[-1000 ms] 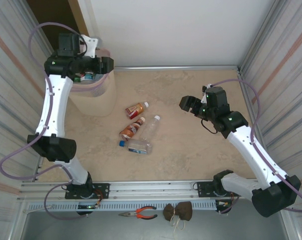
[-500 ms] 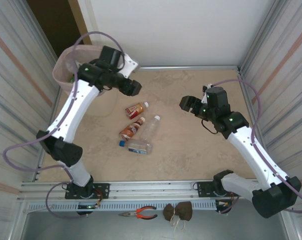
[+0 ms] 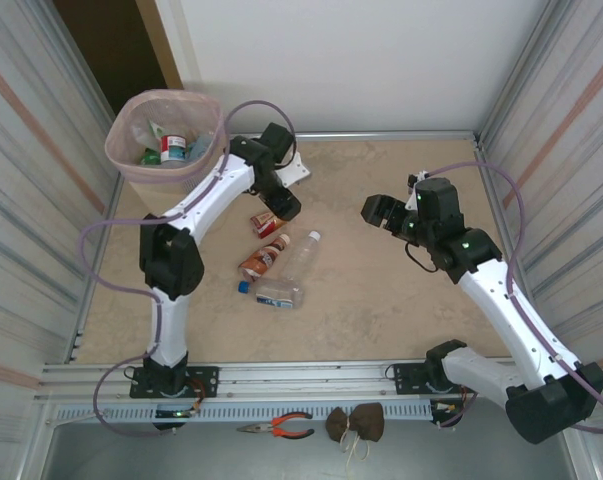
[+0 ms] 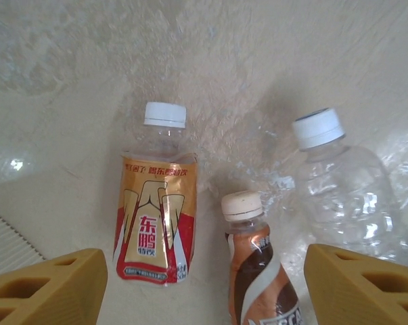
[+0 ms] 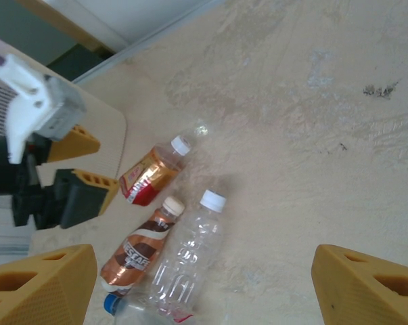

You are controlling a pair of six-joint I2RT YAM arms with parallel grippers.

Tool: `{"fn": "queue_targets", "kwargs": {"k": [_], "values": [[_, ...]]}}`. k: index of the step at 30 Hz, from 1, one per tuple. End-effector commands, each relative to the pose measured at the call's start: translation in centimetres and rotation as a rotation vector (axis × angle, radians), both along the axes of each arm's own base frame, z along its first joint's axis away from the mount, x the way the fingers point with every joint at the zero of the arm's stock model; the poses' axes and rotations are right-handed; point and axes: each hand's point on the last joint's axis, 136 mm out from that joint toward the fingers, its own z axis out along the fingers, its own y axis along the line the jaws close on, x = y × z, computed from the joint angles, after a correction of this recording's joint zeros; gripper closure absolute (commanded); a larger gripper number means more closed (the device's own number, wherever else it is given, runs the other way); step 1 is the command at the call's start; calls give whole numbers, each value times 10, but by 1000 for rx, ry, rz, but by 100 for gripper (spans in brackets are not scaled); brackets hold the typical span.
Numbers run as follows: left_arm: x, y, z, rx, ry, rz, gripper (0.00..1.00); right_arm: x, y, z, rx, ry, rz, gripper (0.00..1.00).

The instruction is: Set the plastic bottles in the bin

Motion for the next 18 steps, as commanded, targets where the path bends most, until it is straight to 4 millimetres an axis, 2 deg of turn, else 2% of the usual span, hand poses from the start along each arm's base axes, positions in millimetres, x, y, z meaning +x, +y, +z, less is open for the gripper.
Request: {"fn": "queue_targets", "kwargs": {"k": [1,10,18], "values": [[11,4,-25,69,9,-33,21,-2,-9,-1,-25,-8,-23,18],[28,10,-76,144,68,-37,18,-1,-11,-4,-34,4,-33,18],[35,14,-95,149,97,-30,21,1,-9,-8,-34,15,-31,18]]}}
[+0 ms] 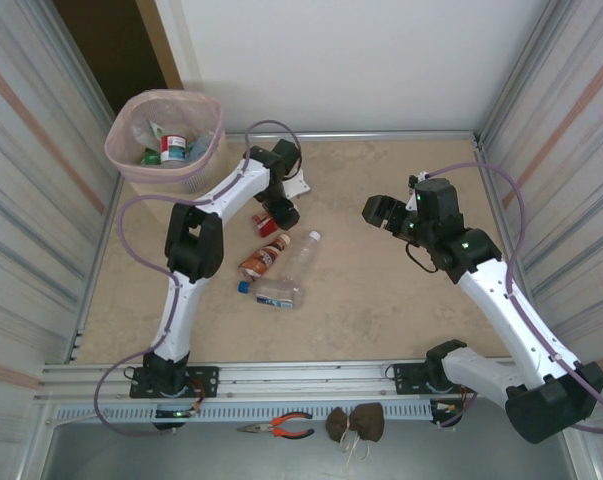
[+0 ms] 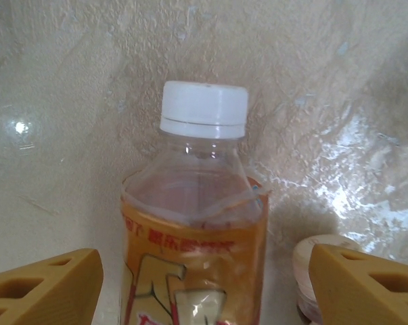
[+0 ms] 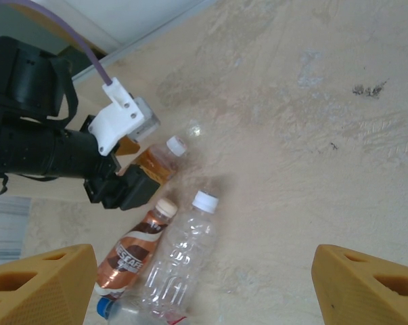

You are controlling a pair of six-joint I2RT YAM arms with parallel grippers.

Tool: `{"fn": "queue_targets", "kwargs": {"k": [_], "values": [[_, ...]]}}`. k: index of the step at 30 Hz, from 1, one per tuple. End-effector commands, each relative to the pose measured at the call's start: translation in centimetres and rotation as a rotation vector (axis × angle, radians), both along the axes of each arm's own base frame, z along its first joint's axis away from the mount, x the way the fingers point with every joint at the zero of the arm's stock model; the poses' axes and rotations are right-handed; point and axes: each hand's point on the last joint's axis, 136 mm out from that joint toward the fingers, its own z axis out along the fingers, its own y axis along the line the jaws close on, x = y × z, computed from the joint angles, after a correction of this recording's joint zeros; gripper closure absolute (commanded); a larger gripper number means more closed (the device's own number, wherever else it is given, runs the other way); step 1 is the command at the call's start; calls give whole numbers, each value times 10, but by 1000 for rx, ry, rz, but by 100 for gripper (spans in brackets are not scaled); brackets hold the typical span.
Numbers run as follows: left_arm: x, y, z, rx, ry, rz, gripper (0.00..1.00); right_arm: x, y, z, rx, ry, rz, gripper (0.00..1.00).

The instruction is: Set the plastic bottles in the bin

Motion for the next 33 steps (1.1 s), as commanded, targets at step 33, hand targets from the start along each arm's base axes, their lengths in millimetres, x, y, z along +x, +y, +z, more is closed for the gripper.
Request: {"fn": "queue_targets", "kwargs": {"k": [33], "values": [[13,1,53,-124,-86,33,44,-1,-7,-1,-16,-3,-18,18]]}}
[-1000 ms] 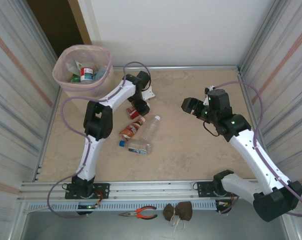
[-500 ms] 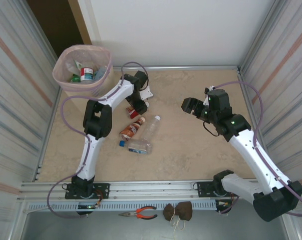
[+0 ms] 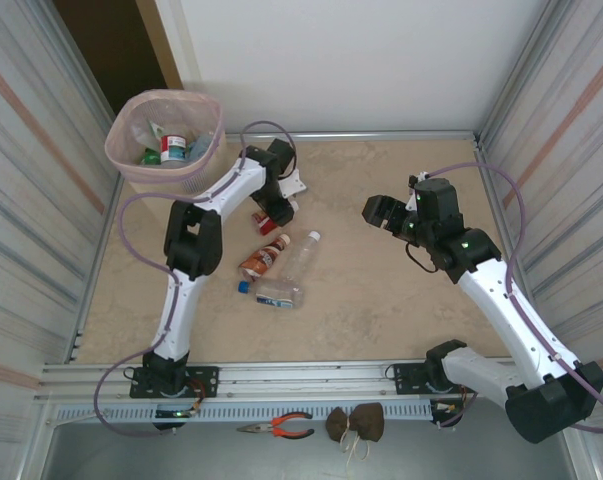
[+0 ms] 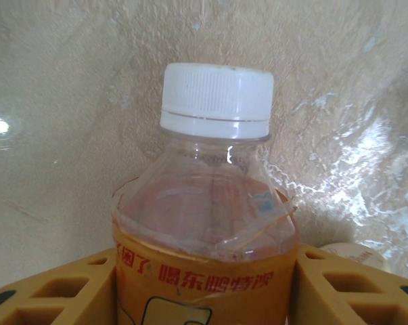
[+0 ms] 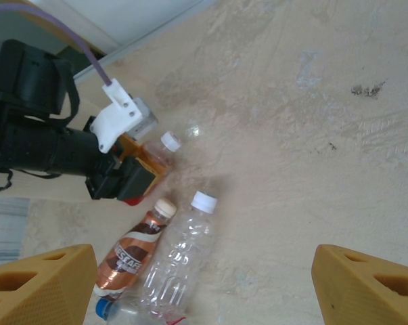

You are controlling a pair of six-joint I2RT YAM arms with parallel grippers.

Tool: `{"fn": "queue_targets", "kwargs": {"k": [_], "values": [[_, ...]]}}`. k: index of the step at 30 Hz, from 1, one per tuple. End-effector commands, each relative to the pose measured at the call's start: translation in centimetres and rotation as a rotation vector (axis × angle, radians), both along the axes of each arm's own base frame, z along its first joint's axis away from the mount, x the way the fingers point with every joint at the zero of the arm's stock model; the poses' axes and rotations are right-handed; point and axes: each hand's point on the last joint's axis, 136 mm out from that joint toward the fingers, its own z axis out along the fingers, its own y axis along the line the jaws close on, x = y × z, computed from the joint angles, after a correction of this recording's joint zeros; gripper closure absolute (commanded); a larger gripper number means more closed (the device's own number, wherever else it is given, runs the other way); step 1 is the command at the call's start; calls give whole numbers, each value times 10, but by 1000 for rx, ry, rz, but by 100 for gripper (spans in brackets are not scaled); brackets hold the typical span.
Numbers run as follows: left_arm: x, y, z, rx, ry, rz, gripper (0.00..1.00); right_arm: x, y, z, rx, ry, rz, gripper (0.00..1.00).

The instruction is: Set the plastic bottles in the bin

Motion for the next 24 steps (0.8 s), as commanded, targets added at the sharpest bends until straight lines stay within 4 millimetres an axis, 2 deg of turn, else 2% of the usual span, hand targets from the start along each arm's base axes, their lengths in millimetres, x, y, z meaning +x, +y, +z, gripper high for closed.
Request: {"fn": "queue_targets", "kwargs": {"k": [1,6,14,20,24], "values": [[8,-4,60,-86,-118,15,44,-1,-7,1,-14,-7,-16,18],[9,-6,104,-147,-197,34,44,-1,-7,3,-12,-12,-14,18],[3,-1,201,-265,-368,79,44,-1,-6,4,-13,-20,-10,18],[-6,15,270,-335,-498,119,45,1,-5,7,-8,-27,-6,18],[-14,37,320,-386,-598,158,45,3,-2,6,-4,-25,0,18]]}}
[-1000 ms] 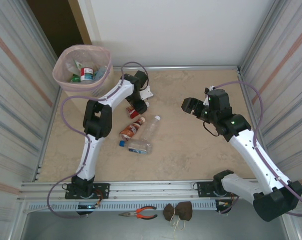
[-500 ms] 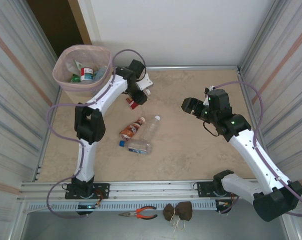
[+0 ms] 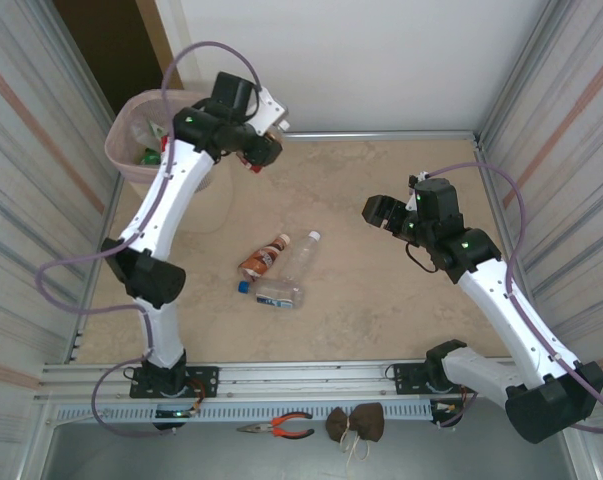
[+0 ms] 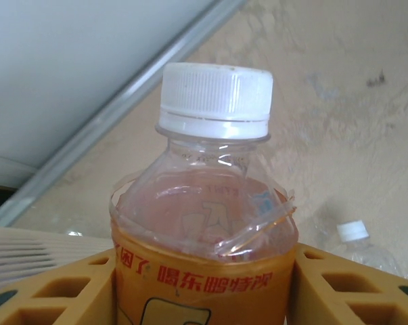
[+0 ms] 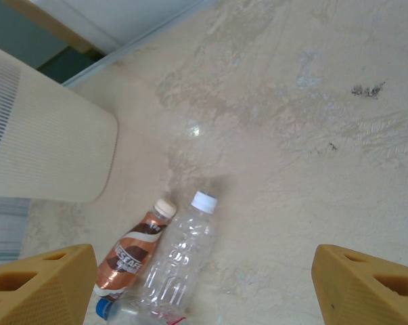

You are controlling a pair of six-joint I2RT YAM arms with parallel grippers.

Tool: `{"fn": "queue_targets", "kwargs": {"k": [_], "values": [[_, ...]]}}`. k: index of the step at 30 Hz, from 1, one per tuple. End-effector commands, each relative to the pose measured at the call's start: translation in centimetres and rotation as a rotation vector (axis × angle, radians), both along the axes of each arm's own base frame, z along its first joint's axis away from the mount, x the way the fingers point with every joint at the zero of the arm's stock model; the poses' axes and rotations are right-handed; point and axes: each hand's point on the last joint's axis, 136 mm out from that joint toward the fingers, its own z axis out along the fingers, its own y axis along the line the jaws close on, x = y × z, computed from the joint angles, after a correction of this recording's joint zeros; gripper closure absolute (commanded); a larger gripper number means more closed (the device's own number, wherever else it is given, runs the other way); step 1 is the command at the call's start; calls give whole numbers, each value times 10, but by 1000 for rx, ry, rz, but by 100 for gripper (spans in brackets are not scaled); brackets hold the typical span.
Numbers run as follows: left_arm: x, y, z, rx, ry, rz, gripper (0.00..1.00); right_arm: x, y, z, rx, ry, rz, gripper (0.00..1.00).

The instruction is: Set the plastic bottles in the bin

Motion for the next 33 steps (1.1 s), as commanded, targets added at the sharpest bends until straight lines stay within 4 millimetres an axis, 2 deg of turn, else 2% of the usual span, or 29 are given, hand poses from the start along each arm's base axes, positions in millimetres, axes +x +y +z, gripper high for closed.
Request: {"fn": "queue_targets", "kwargs": {"k": [1,4,6,14,20,24,28,33], "values": [[-19,26,57,-75,-89,49,45,3,-1,5,-4,-25,6,18],[-25,49,82,-107,-138,93,45,6,1,4,1,-21,11,18],[-26,67,90,-111,-149,133,45,7,3,3,5,-21,16,18],[-24,148,99,-140,-147,306,46,14,10,-2,13,-12,38,18],[-13,207,91,-170,-134,450,48,19,13,-6,13,-6,49,18],[-5,238,79,-148,-116,536,49,23,14,-9,12,0,55,18],[7,255,60,-181,-71,578,49,27,16,-13,13,9,62,18],[23,262,35,-192,-21,593,50,30,16,-17,16,20,68,18]]}}
